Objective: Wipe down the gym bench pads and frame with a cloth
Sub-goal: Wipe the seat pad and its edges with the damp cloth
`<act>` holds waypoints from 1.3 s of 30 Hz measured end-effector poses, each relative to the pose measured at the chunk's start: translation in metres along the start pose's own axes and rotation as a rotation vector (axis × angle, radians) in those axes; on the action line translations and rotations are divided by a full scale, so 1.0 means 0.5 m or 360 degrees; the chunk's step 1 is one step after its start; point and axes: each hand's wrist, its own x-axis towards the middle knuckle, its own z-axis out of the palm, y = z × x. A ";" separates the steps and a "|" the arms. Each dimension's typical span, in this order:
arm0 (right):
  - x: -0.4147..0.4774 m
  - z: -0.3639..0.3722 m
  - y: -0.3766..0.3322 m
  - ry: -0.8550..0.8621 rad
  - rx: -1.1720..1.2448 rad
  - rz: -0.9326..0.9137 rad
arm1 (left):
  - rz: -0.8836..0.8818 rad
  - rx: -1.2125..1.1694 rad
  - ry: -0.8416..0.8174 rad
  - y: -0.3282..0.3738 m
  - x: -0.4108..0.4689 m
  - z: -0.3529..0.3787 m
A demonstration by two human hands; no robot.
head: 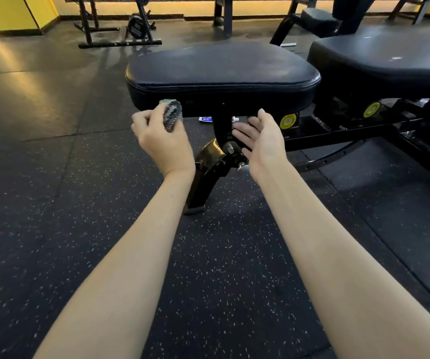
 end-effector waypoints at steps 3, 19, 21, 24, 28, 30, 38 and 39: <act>-0.004 -0.003 -0.006 -0.0026 -0.0024 0.0014 | -0.0173 -0.0022 0.0093 0.005 0.005 -0.004; -0.013 -0.009 -0.010 -0.0086 -0.0177 0.0004 | 0.0473 0.0141 -0.0204 0.028 -0.051 0.036; -0.014 -0.008 -0.012 -0.0081 -0.0191 0.0014 | 0.0337 0.0128 -0.0051 0.004 -0.026 0.014; -0.016 -0.005 -0.013 -0.0063 -0.0153 0.0037 | -0.0079 -0.0015 0.0221 0.019 -0.017 0.022; -0.010 -0.008 -0.010 -0.0079 -0.0176 0.0014 | -0.0139 -0.0084 0.0207 0.051 -0.036 0.055; -0.002 -0.012 -0.002 -0.0071 -0.0175 -0.0002 | -0.0068 -0.0035 0.0078 0.066 -0.059 0.066; 0.007 -0.014 0.009 0.0136 0.0236 -0.0083 | 0.0587 -0.0003 -0.0659 0.088 -0.115 0.079; 0.009 -0.017 0.008 0.0199 0.0172 -0.0108 | 0.0500 -0.0002 -0.0516 0.074 -0.107 0.071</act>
